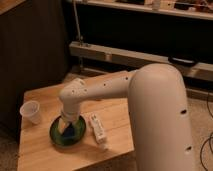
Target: Place the white sponge in the ceramic bowl
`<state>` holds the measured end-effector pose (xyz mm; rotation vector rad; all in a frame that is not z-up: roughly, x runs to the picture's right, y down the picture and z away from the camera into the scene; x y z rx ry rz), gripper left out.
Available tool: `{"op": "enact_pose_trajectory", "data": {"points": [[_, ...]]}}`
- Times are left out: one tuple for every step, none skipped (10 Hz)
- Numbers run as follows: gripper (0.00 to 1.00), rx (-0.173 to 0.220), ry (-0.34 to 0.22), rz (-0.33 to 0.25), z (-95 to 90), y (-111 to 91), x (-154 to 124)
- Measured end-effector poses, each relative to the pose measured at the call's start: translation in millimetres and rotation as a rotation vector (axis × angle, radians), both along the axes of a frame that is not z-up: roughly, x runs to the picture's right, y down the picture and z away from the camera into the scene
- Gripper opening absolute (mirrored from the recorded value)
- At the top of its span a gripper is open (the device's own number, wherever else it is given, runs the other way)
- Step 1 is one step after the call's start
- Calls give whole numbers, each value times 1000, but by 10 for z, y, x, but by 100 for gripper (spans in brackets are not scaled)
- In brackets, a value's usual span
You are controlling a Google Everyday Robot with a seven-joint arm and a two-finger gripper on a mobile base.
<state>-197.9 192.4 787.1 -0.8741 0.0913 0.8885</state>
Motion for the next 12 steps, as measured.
{"op": "enact_pose_trajectory", "data": {"points": [[31, -8, 2, 12, 155, 64, 67], [40, -6, -3, 14, 204, 104, 67], [48, -3, -6, 18, 216, 113, 69], [60, 8, -10, 22, 200, 80, 97], [70, 18, -16, 23, 140, 22, 97], [76, 25, -19, 17, 63, -38, 90], [80, 35, -17, 0, -53, -130, 79], [80, 40, -12, -11, -137, -196, 53], [80, 40, -6, -23, -171, -210, 27], [80, 38, -2, -30, -170, -202, 3], [80, 36, 2, -34, -156, -185, 4], [80, 36, 3, -34, -154, -184, 7]]}}
